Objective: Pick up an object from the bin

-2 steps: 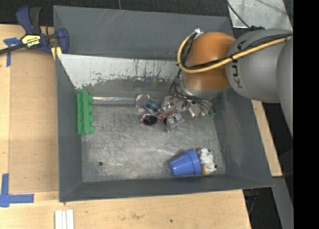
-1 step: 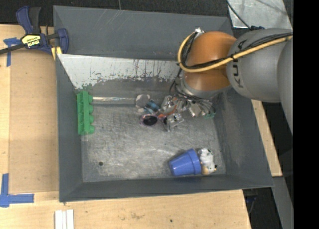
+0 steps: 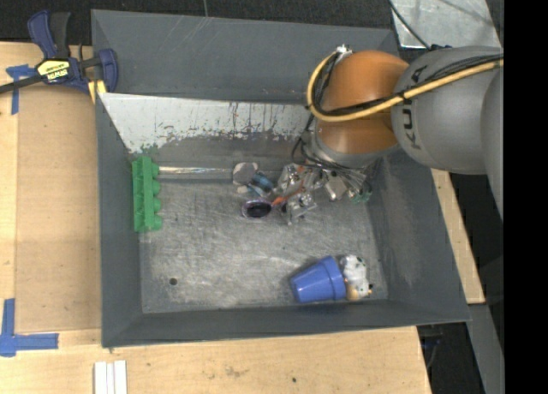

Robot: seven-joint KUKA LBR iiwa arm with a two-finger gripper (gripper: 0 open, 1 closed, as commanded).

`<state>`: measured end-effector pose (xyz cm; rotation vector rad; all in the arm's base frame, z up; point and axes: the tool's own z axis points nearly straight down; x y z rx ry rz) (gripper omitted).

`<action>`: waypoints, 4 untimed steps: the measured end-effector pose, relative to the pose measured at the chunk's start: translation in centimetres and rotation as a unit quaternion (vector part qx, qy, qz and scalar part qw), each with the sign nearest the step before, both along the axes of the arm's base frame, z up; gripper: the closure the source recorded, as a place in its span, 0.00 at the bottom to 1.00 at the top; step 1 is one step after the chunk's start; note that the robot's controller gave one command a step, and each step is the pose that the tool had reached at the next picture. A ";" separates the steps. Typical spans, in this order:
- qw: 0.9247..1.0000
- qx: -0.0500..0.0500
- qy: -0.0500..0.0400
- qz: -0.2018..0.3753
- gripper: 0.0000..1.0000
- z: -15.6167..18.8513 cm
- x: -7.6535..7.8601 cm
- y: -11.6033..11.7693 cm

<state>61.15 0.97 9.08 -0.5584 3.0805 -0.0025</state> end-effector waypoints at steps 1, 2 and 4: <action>1.000 0.000 0.002 0.001 1.00 0.8 0.0 0.1; 1.000 0.000 0.005 0.001 1.00 1.6 -0.2 0.0; 1.000 0.000 0.006 0.000 1.00 5.2 -0.2 0.0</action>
Offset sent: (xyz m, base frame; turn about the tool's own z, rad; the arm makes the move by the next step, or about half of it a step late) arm 0.0000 0.0002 0.0680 0.0000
